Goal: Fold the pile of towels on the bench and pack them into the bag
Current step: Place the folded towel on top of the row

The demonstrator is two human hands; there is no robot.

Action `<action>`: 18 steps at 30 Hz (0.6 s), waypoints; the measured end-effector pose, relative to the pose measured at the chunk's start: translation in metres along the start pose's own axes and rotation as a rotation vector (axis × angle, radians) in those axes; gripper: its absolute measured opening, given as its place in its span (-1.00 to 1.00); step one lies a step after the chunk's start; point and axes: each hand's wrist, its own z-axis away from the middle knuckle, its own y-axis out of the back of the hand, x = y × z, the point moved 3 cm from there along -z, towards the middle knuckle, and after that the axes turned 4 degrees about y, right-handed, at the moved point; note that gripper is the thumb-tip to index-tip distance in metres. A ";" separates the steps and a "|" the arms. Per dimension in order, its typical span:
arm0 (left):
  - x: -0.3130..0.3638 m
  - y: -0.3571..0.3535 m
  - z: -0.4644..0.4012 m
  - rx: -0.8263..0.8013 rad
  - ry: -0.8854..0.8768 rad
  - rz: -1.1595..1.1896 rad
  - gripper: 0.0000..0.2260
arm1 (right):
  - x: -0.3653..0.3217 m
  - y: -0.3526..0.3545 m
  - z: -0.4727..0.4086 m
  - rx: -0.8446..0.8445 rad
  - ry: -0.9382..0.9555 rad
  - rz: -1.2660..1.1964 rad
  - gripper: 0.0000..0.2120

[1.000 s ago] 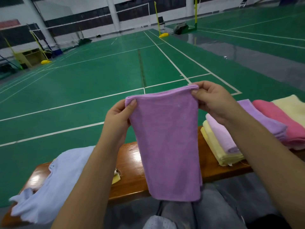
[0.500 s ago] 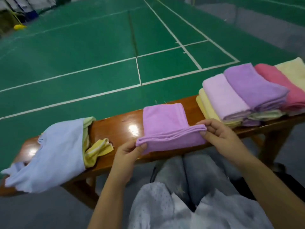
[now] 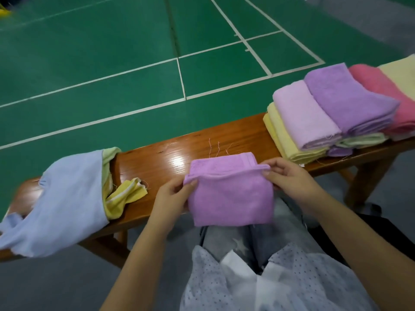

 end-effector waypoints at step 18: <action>-0.012 -0.011 -0.134 0.219 0.126 -0.312 -0.84 | 0.019 -0.026 -0.127 0.205 0.014 0.696 -0.81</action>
